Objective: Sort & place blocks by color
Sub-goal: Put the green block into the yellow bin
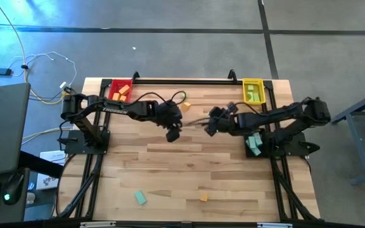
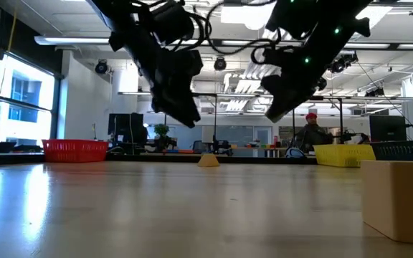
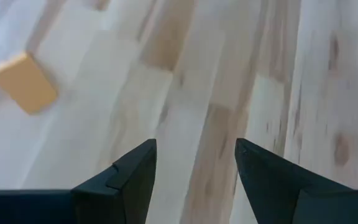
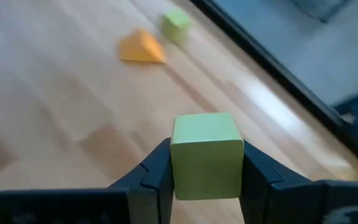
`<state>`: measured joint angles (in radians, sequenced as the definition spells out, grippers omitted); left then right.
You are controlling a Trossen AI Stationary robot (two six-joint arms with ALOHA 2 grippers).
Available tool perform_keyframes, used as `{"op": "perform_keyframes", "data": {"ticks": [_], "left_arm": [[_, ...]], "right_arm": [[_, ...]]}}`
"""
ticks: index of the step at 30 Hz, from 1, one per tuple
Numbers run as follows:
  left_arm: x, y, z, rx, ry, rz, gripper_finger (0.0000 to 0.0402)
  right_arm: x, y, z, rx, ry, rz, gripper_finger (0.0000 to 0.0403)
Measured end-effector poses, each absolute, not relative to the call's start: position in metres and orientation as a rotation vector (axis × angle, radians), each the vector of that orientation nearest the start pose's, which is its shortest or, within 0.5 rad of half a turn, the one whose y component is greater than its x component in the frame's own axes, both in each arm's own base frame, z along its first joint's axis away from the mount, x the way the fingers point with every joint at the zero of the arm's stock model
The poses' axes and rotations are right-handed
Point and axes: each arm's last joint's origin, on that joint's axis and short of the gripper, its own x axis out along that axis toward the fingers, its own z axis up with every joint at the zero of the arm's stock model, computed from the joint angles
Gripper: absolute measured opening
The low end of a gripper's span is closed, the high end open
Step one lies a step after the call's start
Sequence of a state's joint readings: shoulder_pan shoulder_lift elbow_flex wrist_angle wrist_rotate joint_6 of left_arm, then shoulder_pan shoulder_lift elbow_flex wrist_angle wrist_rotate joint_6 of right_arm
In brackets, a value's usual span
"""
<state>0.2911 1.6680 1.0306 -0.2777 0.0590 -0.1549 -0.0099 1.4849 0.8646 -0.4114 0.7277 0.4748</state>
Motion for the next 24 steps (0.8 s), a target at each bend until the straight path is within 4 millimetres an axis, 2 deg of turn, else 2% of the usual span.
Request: {"op": "perform_keyframes", "data": {"ticks": [9,17,24], "left_arm": [[0.326,0.064,0.188,-0.258,0.967,0.202,0.0203],[0.319,0.018,0.181,-0.192,1.128,0.086,0.0203],[0.317,-0.017,0.180,-0.135,1.152,0.048,0.0203]], "right_arm": [[0.263,-0.074,0.193,0.119,0.854,-1.071,0.0106],[0.246,-0.110,0.192,0.116,0.944,-1.174,0.0106],[0.229,-0.137,0.193,0.098,1.015,-1.236,0.0106]]}}
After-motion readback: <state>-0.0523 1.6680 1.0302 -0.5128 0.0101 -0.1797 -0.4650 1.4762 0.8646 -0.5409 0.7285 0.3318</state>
